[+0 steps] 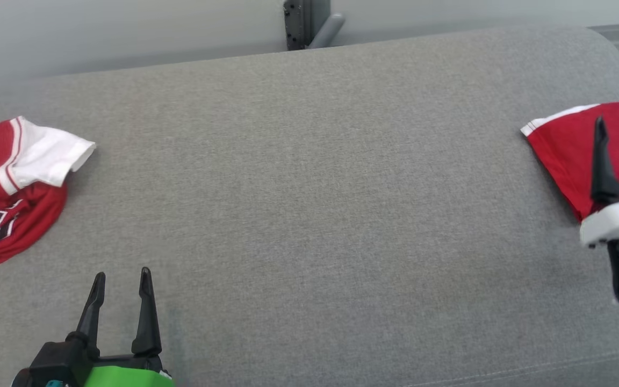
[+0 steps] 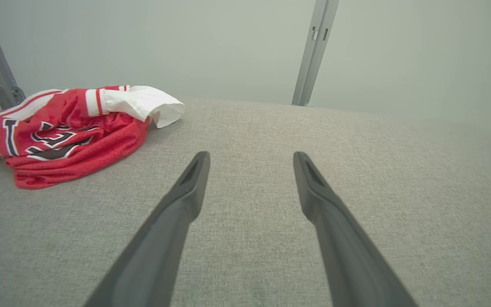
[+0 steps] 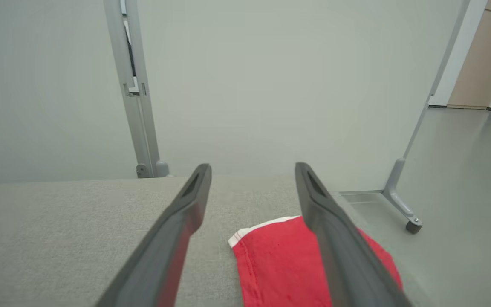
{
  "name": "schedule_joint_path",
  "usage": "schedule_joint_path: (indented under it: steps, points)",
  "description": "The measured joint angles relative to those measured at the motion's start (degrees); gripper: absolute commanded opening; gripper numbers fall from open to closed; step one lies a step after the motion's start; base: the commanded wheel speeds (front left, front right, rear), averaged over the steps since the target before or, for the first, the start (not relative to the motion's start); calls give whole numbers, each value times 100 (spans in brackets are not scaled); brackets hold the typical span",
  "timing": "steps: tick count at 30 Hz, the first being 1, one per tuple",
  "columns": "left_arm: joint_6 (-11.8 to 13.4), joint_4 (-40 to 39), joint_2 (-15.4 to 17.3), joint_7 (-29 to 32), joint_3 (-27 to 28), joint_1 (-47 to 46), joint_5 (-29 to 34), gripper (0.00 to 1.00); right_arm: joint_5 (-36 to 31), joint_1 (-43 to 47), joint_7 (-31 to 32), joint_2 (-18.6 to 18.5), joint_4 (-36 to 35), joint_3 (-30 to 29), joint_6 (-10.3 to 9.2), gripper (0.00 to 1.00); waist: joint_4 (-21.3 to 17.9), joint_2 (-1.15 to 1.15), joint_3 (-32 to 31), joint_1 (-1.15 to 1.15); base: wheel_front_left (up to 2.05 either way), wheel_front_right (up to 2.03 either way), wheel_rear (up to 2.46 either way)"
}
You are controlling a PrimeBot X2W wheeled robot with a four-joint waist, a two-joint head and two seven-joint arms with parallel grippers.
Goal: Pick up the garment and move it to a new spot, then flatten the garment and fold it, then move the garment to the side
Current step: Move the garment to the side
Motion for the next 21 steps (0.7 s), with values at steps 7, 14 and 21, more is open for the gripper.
schedule_joint_path:
  steps: [7,14,21]
  points:
    - [31,141,-2,1,203,-10,-1,100,-614,1527,-3,1073,-1372,-210,1,100,445,0,-218,0,0,0,0]
    - [25,254,-1,1,391,-23,24,100,-914,2212,-3,1510,-1513,299,1,100,551,0,-366,0,0,0,0]
    - [-13,314,-3,1,476,-66,86,100,-1023,2415,-3,1605,-1496,536,1,100,424,0,-440,0,0,0,0]
